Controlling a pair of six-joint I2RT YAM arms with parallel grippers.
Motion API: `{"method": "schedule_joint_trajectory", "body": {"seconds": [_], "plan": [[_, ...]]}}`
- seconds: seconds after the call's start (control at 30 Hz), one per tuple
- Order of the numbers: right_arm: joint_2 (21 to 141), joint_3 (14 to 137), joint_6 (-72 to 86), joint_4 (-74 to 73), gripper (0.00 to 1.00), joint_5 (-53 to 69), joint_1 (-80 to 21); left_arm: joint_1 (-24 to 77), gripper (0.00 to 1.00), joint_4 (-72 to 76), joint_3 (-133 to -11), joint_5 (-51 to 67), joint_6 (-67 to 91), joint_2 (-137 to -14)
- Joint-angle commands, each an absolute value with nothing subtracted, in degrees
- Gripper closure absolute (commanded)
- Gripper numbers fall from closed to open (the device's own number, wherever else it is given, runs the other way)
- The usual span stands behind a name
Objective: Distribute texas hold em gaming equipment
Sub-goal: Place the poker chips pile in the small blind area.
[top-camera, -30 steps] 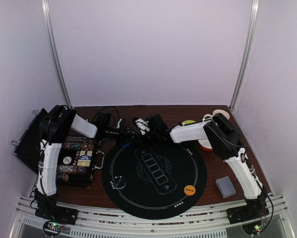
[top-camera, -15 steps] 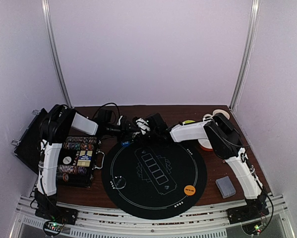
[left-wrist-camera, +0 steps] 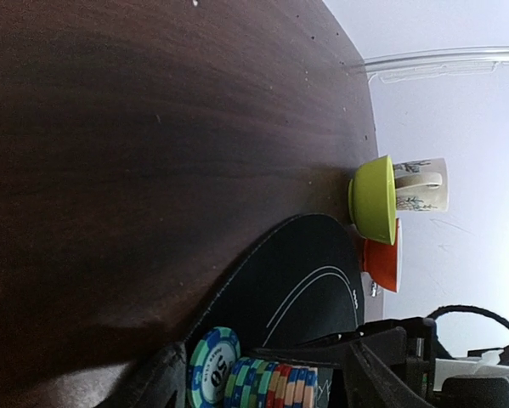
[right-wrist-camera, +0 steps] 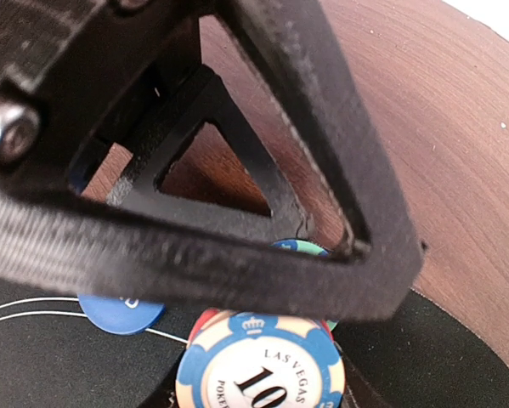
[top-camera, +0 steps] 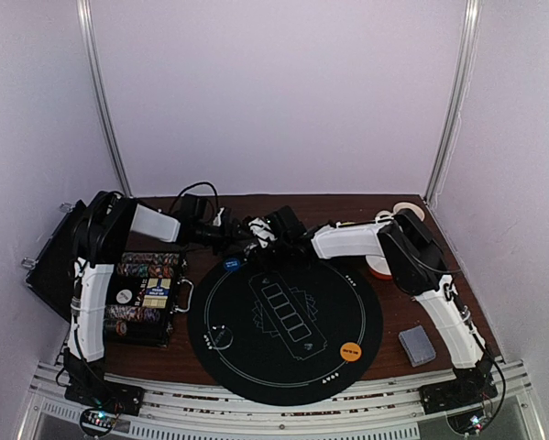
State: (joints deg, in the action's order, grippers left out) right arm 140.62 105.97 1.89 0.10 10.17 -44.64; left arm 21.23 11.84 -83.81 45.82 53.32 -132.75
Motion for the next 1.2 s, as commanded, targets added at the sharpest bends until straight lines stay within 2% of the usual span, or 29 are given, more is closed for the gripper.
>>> {"method": "schedule_joint_trajectory", "body": {"seconds": [0.0,0.67,1.17], "plan": [[142.2,107.6,2.2,-3.9,0.59,8.3,-44.9,19.3,0.34,5.4,-85.0,40.6,48.7,-132.3],[149.7,121.4,0.7,-14.7,0.56,5.4,-45.6,15.9,0.32,-3.8,-84.9,32.0,41.2,-124.6],[149.4,122.2,0.9,-15.5,0.24,5.4,-45.6,15.4,0.31,-5.8,-84.1,30.4,38.6,-122.0]]}}
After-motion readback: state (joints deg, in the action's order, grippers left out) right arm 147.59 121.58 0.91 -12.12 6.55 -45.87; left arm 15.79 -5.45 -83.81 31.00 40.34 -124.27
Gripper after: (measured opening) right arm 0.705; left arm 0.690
